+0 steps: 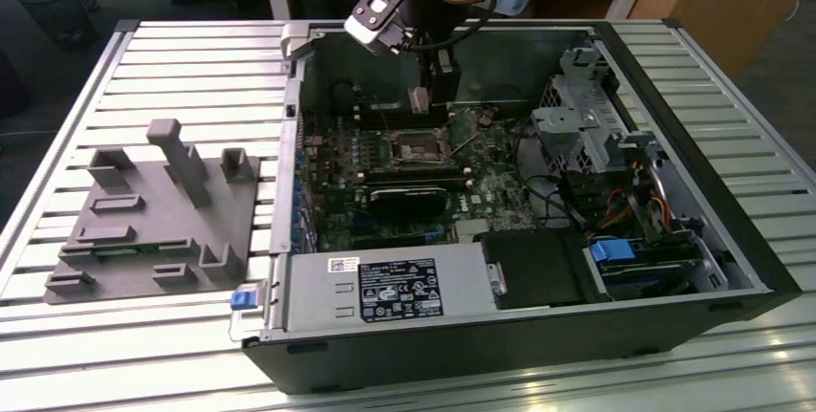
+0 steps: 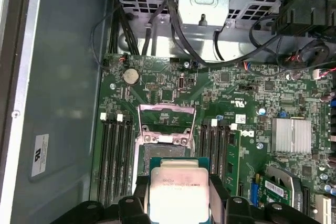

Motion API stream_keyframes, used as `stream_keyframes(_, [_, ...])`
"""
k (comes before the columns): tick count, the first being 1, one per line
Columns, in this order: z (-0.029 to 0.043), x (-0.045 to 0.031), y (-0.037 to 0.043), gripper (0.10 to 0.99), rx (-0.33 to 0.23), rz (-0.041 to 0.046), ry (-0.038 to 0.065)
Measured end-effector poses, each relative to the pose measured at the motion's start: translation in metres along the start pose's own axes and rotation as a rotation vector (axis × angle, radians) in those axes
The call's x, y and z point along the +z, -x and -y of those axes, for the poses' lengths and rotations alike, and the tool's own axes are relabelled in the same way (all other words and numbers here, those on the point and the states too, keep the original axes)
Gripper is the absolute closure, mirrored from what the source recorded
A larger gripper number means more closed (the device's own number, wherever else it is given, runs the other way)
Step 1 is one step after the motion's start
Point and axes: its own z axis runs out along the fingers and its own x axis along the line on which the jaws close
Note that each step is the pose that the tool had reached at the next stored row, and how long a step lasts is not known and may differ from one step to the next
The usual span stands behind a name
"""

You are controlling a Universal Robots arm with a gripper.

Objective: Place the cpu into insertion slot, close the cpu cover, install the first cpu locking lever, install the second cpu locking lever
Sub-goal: 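Place the cpu into insertion slot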

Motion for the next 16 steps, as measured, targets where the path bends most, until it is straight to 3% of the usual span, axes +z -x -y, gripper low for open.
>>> stream_keyframes(16, [0.0009,0.0096,0.0001,0.545,0.000,0.0000,0.000])
